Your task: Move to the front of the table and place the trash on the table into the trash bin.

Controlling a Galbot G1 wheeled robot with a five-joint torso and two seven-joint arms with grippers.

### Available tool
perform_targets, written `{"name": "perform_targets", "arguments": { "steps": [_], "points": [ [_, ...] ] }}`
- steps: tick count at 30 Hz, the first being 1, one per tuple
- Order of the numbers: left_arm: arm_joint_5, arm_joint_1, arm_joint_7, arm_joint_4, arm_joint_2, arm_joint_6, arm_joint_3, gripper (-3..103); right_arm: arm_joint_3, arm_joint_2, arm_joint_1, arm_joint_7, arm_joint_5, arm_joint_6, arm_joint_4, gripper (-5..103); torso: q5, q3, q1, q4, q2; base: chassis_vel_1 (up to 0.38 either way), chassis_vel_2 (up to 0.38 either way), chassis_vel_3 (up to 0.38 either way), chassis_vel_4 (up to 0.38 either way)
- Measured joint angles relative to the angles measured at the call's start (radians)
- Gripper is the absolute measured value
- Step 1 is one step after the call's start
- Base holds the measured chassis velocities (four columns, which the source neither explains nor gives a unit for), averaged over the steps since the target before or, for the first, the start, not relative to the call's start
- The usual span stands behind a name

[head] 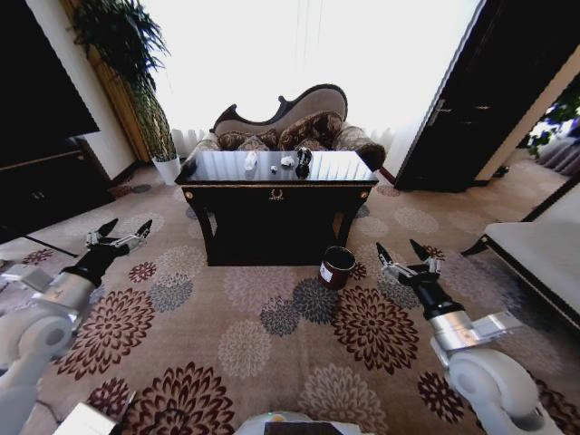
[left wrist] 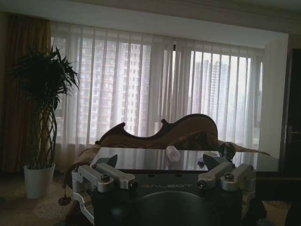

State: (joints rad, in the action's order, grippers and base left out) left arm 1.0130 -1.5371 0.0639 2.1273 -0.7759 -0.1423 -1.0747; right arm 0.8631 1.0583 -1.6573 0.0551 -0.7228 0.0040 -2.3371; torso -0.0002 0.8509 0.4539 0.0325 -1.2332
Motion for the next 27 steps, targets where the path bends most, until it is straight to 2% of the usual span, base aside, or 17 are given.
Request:
{"name": "perform_targets", "arguments": {
  "steps": [12,27],
  "points": [
    [-0.007,-0.015,0.003,0.003,-0.017,0.001,-0.003,100,-0.010,0.006,-0.004,0.004,-0.002,0.004,0.003,100,0.0000,0.000,0.000,0.0000,0.000,-0.066,0.071,0.059,-0.061],
    [-0.005,-0.010,0.005,0.005,-0.016,0.002,-0.001,100,-0.011,0.019,-0.010,0.001,0.010,0.000,-0.008,100,0.0001,0.000,0.001,0.0003,0.000,-0.239,0.240,0.236,-0.240]
  ]
}}
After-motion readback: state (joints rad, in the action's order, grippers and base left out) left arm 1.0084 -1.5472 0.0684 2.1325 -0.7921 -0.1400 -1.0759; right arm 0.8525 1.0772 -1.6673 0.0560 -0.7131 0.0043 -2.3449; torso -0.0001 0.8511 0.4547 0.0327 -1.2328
